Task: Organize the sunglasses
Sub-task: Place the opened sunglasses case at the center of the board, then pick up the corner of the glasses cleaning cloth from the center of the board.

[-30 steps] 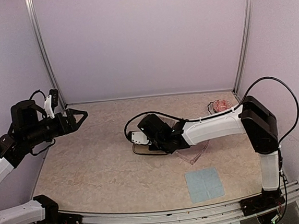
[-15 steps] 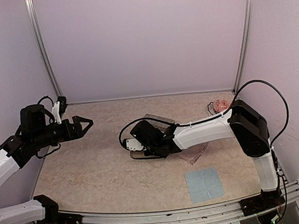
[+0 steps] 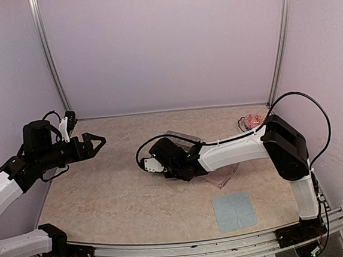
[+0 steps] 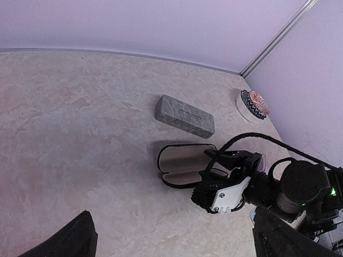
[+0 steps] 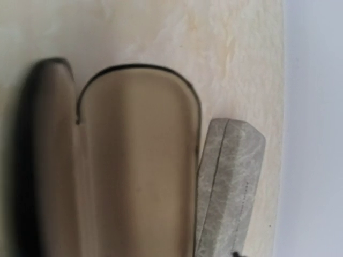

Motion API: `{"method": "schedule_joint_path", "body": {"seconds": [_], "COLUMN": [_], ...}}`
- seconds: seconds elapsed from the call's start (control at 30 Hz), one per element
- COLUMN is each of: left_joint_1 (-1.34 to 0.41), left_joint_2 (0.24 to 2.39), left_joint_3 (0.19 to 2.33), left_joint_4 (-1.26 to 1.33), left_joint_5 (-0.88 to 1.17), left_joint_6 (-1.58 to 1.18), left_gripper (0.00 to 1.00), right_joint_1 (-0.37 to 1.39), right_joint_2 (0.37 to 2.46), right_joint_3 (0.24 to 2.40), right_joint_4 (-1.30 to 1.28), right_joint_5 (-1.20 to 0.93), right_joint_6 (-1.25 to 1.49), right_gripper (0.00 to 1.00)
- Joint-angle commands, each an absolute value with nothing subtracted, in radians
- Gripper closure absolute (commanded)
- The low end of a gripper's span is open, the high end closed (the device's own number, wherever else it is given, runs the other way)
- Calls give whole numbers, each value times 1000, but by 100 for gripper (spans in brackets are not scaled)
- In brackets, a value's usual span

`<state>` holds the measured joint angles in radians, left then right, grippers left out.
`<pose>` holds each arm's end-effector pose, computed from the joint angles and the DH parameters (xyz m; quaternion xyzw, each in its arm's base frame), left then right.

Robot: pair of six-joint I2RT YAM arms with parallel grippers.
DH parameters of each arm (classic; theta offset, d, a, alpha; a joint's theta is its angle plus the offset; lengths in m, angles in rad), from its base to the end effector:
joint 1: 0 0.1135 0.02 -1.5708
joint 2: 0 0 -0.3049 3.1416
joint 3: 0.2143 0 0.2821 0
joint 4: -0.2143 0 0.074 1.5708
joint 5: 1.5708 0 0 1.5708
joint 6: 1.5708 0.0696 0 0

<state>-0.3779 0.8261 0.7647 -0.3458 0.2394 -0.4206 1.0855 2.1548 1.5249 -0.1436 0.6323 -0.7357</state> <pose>0.2004 -0.0973 0.3246 0.0479 0.8307 -0.3040 0.4639 0.2880 0.4579 0.1630 -0.6178 0.6325 -0.2180 0.4132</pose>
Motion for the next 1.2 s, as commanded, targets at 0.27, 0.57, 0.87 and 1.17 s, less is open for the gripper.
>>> {"method": "schedule_joint_path", "body": {"seconds": [0.27, 0.57, 0.87, 1.17], "left_joint_1": [-363, -362, -362, -362], "left_joint_2": [830, 841, 883, 936], "left_joint_3": [750, 749, 817, 971], "left_joint_4": [-319, -315, -330, -349], "left_joint_5": [258, 254, 223, 221], "left_joint_6": [-417, -426, -435, -406], "left_gripper": [1, 1, 1, 1], "right_joint_1": [1095, 1090, 1059, 977], "right_joint_2": [2086, 1890, 1586, 1328], "right_joint_3": [1492, 1371, 1186, 993], "right_joint_4": [-57, -123, -356, -529], "right_joint_5": [681, 628, 514, 326], "right_joint_6": [-727, -490, -39, 323], "right_gripper": [46, 42, 43, 46]}}
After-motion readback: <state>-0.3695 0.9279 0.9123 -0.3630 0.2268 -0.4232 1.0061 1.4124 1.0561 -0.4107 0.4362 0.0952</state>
